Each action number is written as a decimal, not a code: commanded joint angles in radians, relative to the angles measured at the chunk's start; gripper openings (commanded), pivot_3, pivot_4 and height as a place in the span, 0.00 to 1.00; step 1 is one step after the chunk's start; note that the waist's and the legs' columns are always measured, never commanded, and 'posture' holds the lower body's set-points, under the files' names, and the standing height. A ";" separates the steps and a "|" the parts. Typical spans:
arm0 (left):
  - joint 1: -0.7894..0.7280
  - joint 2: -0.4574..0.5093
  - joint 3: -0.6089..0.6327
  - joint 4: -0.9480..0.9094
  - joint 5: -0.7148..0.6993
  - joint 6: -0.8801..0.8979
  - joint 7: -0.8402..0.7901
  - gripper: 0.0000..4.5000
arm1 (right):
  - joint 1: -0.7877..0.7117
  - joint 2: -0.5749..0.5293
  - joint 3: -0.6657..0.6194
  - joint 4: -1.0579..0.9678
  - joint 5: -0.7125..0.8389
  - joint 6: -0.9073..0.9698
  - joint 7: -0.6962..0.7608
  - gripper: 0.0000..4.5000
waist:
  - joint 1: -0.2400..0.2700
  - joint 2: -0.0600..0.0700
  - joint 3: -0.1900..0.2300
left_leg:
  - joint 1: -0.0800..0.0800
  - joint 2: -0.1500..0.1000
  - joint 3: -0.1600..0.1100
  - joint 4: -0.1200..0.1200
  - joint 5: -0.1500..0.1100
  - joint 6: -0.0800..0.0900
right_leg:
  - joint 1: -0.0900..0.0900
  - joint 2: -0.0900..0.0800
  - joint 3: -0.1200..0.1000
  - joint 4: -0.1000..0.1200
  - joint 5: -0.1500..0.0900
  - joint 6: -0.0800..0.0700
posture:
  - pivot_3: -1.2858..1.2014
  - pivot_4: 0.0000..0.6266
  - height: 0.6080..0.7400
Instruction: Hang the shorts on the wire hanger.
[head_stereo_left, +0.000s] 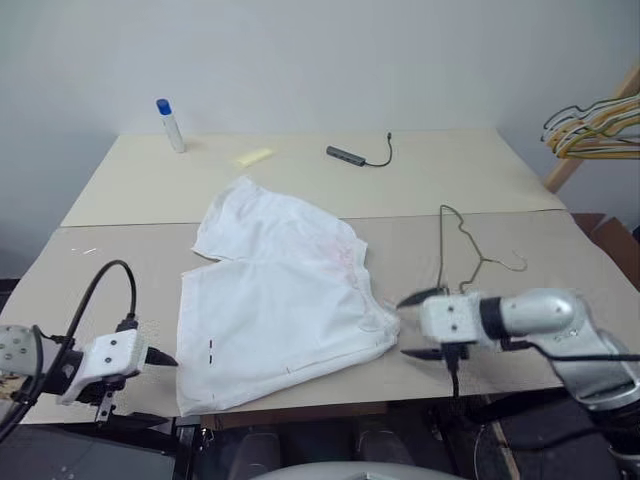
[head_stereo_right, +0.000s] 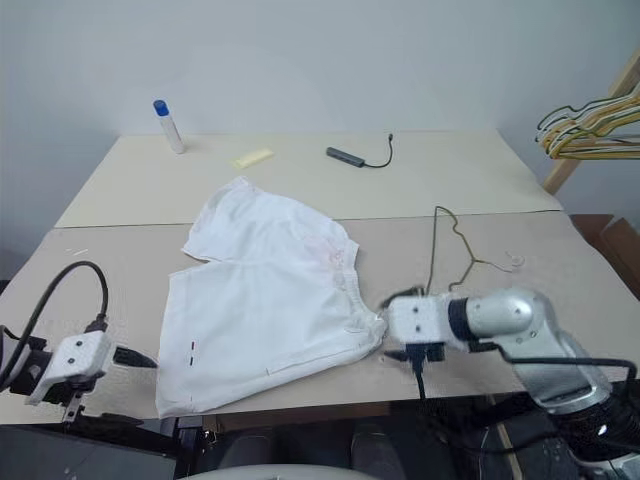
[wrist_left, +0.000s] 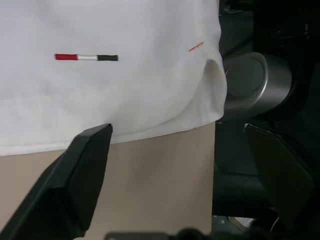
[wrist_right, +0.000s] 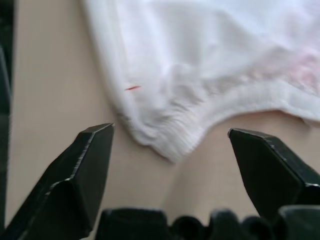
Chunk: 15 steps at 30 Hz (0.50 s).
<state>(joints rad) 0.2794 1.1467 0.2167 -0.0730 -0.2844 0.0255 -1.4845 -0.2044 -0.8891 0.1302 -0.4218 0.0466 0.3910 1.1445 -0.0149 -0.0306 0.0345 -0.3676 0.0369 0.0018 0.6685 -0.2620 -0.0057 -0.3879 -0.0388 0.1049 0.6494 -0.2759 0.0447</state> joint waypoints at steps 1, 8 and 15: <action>-0.083 -0.011 0.060 0.003 -0.089 0.046 0.016 1.00 | -0.118 0.083 -0.056 0.078 0.025 0.330 -0.148 0.93 | 0.000 0.000 0.000 | 0.000 0.000 0.000 0.000 0.000 0.000 | 0.000 0.000 0.000 0.000 0.001 -0.001 | 0.53 0.00 1.00; -0.222 -0.109 0.052 -0.114 -0.278 0.205 0.065 1.00 | -0.336 0.364 -0.159 0.390 -0.007 0.713 -0.531 0.93 | -0.002 0.000 0.000 | -0.003 -0.001 0.000 -0.001 0.000 0.000 | -0.003 0.000 0.000 0.001 0.001 -0.002 | 0.52 0.00 1.00; -0.278 -0.194 0.036 -0.233 -0.384 0.317 0.127 1.00 | -0.414 0.495 -0.245 0.598 -0.033 0.658 -0.793 0.93 | -0.012 0.000 0.000 | -0.005 -0.003 -0.001 0.000 0.000 0.000 | -0.006 -0.002 0.001 0.006 0.002 -0.002 | 0.52 0.00 1.00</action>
<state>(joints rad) 0.0176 0.9565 0.2457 -0.2692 -0.6342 0.3237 -1.3740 -0.5845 -0.3930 -0.0778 0.1641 0.0224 1.0861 0.4030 -0.0271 -0.0302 0.0347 -0.3725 0.0342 0.0010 0.6682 -0.2621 -0.0061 -0.3941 -0.0402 0.1060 0.6557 -0.2743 0.0425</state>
